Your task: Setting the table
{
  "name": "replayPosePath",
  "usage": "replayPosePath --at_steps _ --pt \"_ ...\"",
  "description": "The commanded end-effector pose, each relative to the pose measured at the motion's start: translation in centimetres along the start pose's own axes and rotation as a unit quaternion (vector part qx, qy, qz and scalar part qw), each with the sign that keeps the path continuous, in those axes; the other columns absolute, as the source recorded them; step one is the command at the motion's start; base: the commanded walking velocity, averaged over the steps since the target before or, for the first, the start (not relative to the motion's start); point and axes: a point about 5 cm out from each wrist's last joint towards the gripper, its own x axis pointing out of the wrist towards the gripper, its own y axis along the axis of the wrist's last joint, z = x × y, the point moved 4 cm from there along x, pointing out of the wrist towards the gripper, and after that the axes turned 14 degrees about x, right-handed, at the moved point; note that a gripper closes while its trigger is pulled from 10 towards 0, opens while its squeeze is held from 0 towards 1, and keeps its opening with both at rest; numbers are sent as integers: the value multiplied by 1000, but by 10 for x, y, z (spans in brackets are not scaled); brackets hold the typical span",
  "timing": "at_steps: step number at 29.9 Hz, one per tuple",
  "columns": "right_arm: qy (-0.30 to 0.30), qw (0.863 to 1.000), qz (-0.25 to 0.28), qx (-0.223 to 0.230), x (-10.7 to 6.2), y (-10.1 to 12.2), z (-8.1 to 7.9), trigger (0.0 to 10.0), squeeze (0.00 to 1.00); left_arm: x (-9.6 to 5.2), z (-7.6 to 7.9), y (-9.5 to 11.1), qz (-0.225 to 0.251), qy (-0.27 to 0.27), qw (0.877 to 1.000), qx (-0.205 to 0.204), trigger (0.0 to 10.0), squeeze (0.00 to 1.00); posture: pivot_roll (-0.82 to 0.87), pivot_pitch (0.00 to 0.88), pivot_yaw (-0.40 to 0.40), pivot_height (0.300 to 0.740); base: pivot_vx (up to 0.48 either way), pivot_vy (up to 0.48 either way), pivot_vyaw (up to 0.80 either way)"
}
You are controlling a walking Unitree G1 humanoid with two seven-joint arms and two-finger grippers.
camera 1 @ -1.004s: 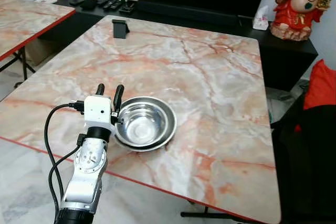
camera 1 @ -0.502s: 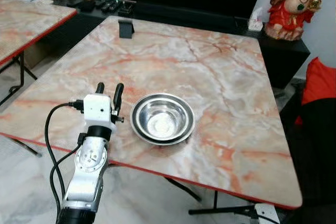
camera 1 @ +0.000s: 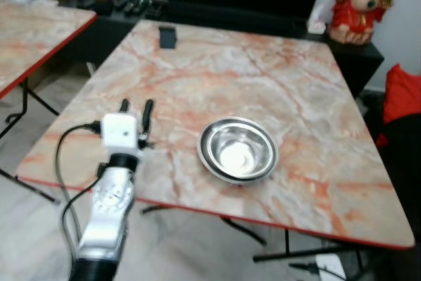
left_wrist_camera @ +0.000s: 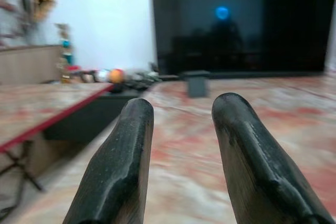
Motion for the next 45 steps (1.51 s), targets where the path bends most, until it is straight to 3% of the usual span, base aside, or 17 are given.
replayPosePath --at_steps 1,34,45 --pt "-10 1000 -1 -3 -1 -1 8 10000 0 1 9 6 8 -11 1000 -7 10000 0 64 0 -68 740 0 345 0" --pt "0 1000 2 2 0 1 3 10000 0 0 3 5 5 -6 1000 4 10000 0 92 0 -71 740 0 345 0" --pt "5 1000 1 -15 0 1 1 10000 0 2 6 7 9 -10 1000 5 10000 0 88 0 -70 740 0 346 47"
